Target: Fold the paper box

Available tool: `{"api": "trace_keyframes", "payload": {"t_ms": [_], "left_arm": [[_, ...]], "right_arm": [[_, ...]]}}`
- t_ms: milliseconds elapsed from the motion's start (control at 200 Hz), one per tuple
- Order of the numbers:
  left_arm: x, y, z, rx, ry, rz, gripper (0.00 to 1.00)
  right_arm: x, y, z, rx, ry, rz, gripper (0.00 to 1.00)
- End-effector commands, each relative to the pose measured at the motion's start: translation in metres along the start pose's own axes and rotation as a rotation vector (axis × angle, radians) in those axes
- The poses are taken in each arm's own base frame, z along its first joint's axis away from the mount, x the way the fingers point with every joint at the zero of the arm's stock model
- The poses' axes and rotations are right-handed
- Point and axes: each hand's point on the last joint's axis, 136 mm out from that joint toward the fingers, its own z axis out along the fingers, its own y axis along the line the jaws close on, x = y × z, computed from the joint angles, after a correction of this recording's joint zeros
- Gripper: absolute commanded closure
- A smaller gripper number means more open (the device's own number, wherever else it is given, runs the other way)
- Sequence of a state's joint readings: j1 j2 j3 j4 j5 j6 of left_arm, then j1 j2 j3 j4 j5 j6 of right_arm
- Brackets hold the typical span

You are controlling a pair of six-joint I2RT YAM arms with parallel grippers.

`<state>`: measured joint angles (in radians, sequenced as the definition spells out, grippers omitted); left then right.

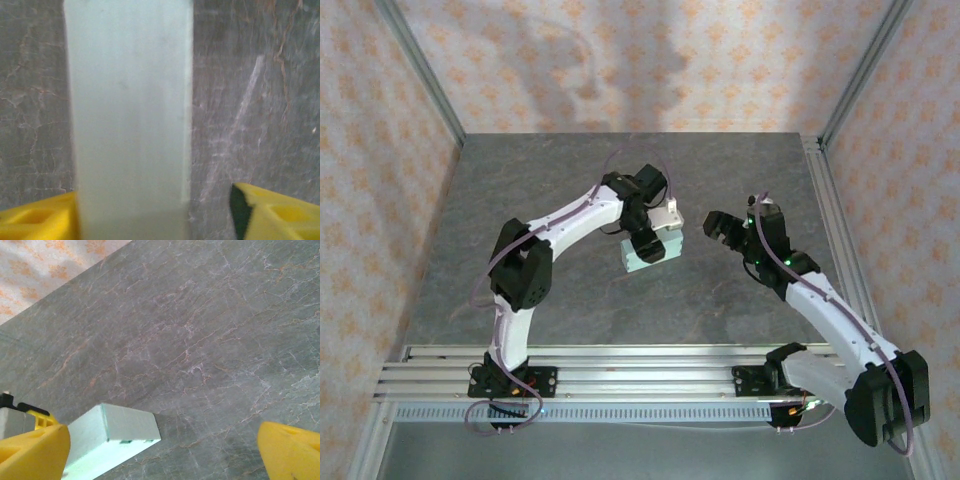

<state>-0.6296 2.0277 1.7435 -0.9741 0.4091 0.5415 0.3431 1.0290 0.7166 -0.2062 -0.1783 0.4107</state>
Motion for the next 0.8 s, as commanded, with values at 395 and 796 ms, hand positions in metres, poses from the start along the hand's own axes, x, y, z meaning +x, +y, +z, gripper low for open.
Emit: {"api": "trace_keyframes", "payload": {"t_ms": [395,796], "left_arm": [[0.003,0.025,-0.042,-0.323,-0.017,0.118,0.63],[-0.004,0.059,-0.044,-0.745,-0.114,0.316,0.60]], "right_arm": [[0.006,-0.008,0.014,0.028,0.022,-0.018,0.05],[0.009,-0.004,0.026,0.005,0.046,-0.010,0.05]]}}
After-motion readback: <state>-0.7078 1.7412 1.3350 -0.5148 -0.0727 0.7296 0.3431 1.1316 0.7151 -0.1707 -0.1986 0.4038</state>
